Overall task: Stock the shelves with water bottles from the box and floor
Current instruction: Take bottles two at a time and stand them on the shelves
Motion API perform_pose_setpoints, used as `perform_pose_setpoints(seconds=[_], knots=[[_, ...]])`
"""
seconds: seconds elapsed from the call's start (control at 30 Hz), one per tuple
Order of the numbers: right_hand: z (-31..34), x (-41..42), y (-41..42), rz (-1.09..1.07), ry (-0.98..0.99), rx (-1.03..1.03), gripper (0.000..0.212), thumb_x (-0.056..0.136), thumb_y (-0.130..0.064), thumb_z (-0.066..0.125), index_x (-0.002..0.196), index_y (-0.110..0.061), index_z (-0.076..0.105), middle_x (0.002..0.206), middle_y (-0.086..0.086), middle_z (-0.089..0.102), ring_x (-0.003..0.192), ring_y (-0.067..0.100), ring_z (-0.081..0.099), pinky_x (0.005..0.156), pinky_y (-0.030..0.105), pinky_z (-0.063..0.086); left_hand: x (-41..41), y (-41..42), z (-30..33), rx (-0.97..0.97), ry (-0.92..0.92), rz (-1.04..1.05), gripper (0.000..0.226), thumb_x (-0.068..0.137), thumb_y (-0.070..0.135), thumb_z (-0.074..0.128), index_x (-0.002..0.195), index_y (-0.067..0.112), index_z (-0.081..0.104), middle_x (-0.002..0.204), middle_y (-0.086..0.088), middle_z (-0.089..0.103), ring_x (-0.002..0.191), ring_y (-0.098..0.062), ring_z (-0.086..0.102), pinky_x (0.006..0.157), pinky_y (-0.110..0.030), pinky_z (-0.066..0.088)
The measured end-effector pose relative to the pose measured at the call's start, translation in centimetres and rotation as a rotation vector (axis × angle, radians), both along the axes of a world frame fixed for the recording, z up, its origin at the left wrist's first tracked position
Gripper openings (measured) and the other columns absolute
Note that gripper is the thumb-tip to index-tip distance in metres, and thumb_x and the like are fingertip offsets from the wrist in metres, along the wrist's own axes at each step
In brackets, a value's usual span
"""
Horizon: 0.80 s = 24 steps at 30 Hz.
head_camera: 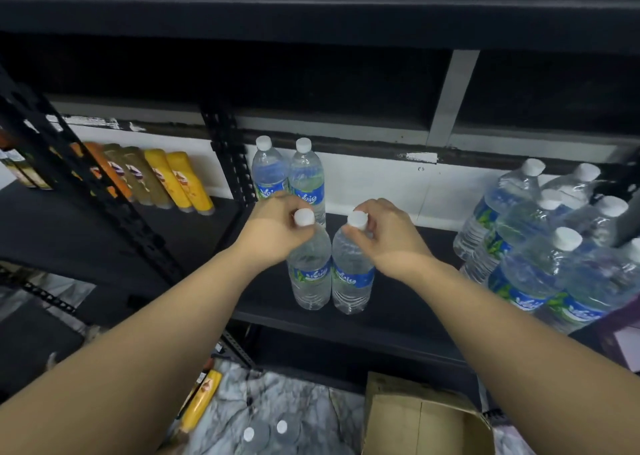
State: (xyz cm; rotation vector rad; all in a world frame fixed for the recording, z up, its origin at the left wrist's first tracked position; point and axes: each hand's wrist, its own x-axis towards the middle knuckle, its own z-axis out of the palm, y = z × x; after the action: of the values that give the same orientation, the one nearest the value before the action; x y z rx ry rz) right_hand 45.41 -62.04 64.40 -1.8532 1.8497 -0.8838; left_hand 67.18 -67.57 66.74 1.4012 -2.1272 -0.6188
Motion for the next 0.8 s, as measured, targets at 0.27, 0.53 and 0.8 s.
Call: perform_pose_setpoints(seconds=[0.27, 0.53, 0.8], knots=[[-1.4, 0.0, -0.5, -0.021, -0.08, 0.105, 0.074, 0.071, -0.038, 0.093, 0.13, -0.038, 0.048, 0.115, -0.001, 0.055, 0.106, 0.019, 0.056, 0.09, 0.036, 0.053, 0.3, -0.1, -3.8, 0.128, 0.176, 0.036, 0.071, 0.064, 0.039, 0.097, 0.12, 0.053, 0.056, 0.126, 0.007, 0.063, 0.116, -0.016, 0.062, 0.1, -0.035, 0.052], [-3.6, -1.0, -0.1, 0.003, -0.276, 0.098, 0.075, 0.063, -0.049, 0.088, 0.131, -0.036, 0.06, 0.121, -0.016, 0.071, 0.111, 0.008, 0.068, 0.097, 0.04, 0.059, 2.3, -1.5, -6.1, 0.3, 0.387, -0.046, 0.067, 0.068, 0.04, 0.089, 0.127, 0.034, 0.058, 0.127, 0.009, 0.071, 0.12, -0.014, 0.068, 0.107, -0.051, 0.052], [-9.8, 0.4, 1.2, -0.13, -0.391, 0.213, 0.087, 0.063, -0.028, 0.1, 0.135, -0.031, 0.051, 0.11, -0.02, 0.069, 0.1, -0.002, 0.069, 0.071, 0.009, 0.052, 2.5, 0.6, -12.9, 0.288, 0.489, 0.013, 0.103, 0.065, 0.033, 0.098, 0.15, 0.041, 0.041, 0.135, 0.023, 0.065, 0.127, -0.001, 0.061, 0.106, -0.037, 0.053]])
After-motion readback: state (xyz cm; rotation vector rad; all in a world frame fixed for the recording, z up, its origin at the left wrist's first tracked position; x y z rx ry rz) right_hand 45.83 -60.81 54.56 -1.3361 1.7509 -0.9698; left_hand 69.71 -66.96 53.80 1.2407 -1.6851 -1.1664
